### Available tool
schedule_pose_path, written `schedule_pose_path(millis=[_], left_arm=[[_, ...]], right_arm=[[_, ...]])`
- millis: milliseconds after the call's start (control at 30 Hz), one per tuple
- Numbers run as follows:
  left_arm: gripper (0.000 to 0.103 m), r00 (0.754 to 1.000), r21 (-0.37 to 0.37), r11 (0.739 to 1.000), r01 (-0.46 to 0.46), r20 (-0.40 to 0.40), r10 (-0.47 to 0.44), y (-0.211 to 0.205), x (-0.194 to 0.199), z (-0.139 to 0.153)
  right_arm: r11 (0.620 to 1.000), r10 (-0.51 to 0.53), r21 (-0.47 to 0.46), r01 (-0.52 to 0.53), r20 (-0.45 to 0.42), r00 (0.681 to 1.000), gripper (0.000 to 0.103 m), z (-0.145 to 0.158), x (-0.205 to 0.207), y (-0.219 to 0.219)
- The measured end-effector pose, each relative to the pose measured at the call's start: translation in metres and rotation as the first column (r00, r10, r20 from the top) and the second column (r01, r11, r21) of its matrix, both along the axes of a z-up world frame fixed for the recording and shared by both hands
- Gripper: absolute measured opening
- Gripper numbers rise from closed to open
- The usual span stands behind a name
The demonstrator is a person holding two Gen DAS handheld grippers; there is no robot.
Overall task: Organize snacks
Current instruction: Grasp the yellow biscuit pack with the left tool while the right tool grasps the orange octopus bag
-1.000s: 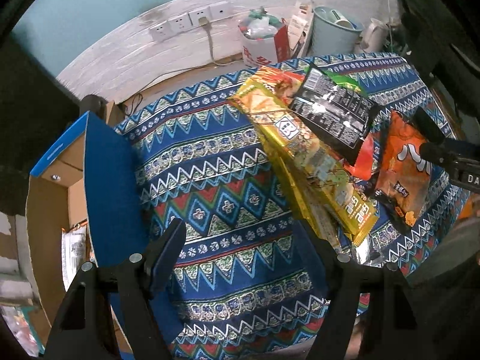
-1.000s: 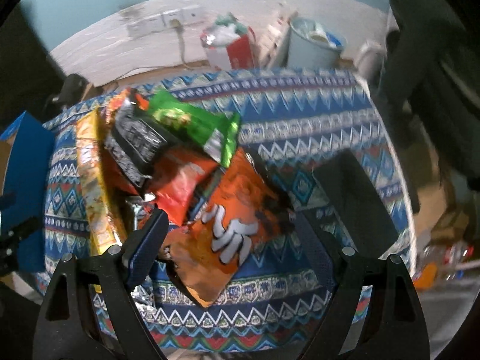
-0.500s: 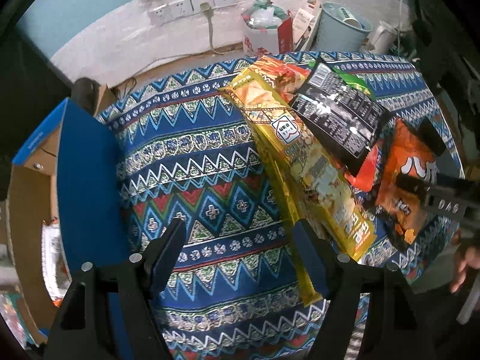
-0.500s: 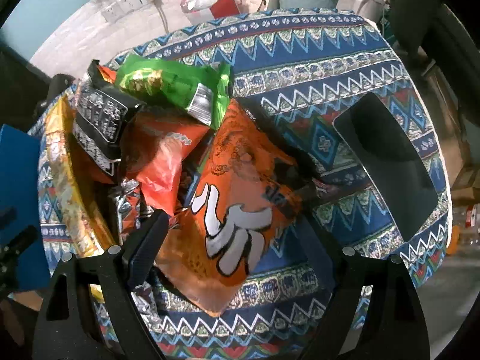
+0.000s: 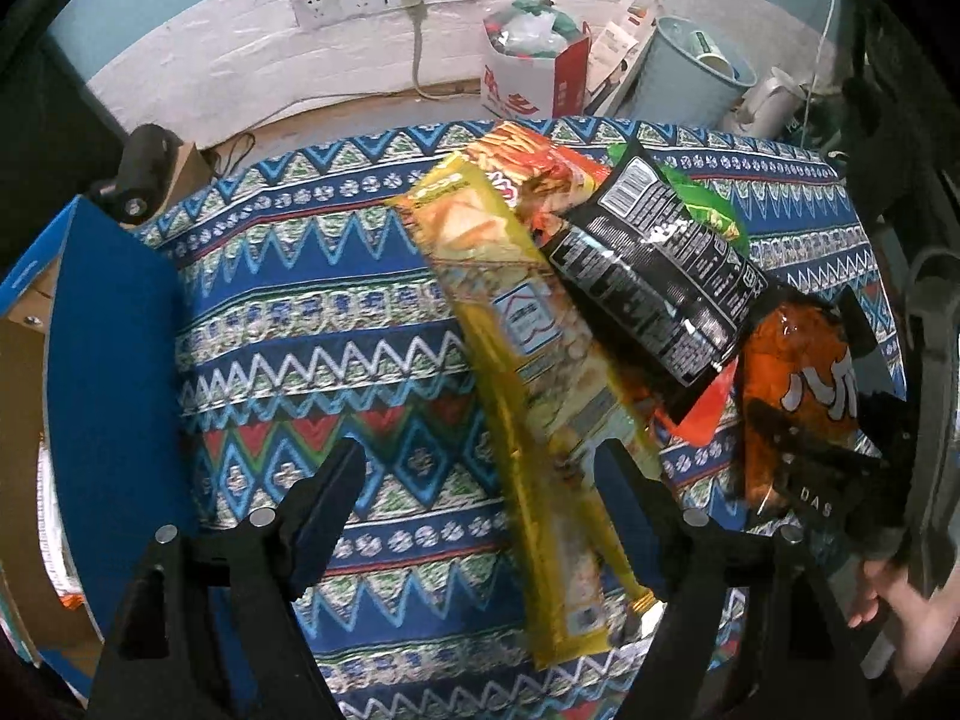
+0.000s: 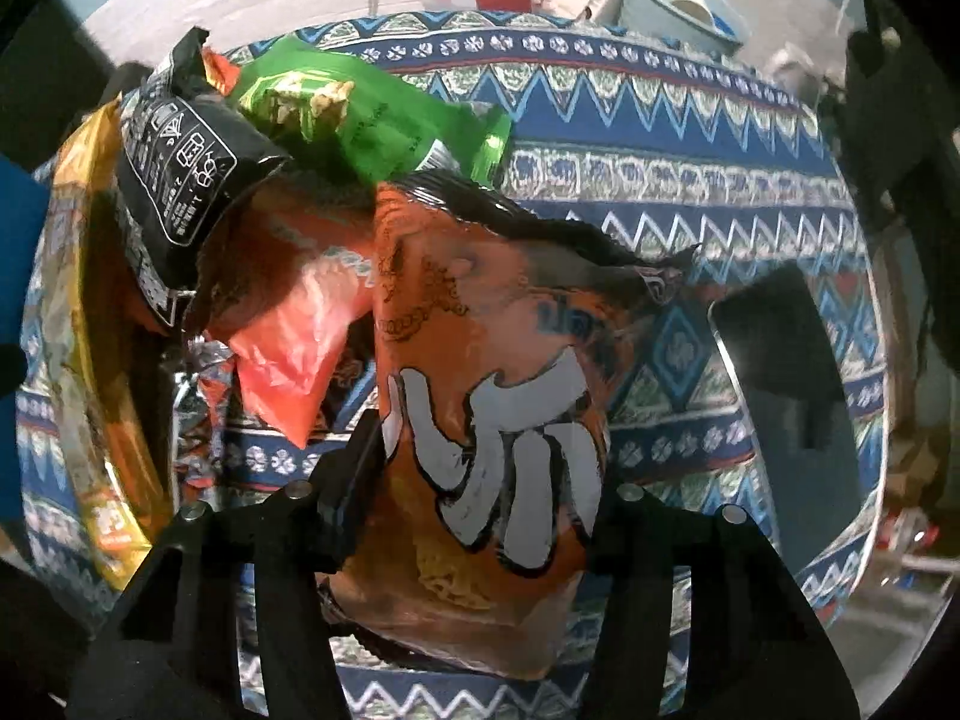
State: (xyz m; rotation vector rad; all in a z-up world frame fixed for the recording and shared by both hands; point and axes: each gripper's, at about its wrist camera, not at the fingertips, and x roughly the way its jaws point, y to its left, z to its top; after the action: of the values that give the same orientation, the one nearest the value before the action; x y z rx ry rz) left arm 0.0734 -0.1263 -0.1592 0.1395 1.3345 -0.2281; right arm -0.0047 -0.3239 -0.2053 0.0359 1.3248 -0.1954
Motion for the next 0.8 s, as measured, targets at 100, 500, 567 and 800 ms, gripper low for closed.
schedule_pose_path(millis=[100,500,567,800], left_arm=[[0.080,1.000,-0.014,1.000,-0.009,-0.010,0.009,-0.007,0.006,-0.006],[0.081,0.998,-0.019,0.999,-0.049,-0.042,0.048,-0.026,0.023,-0.024],[0.081,0.997,-0.020,0.998,-0.052,-0.060,0.050,-0.027,0.025,-0.029],[0.051,0.997,-0.098,0.994,-0.052,-0.057,0.046,-0.022,0.025,-0.034]], right_arm=[[1.000,0.012,-0.024,-0.012,0.015,1.000,0.047,0.007,0.000,-0.002],[1.000,-0.015,-0.017,0.016,0.060,0.998,0.046,0.022,0.014,-0.041],[1.000,-0.016,-0.011,0.016,0.066,0.998,0.046,0.024,0.012,-0.048],[1.000,-0.010,0.003,0.010,0.072,0.997,0.046,0.024,0.016,-0.059]])
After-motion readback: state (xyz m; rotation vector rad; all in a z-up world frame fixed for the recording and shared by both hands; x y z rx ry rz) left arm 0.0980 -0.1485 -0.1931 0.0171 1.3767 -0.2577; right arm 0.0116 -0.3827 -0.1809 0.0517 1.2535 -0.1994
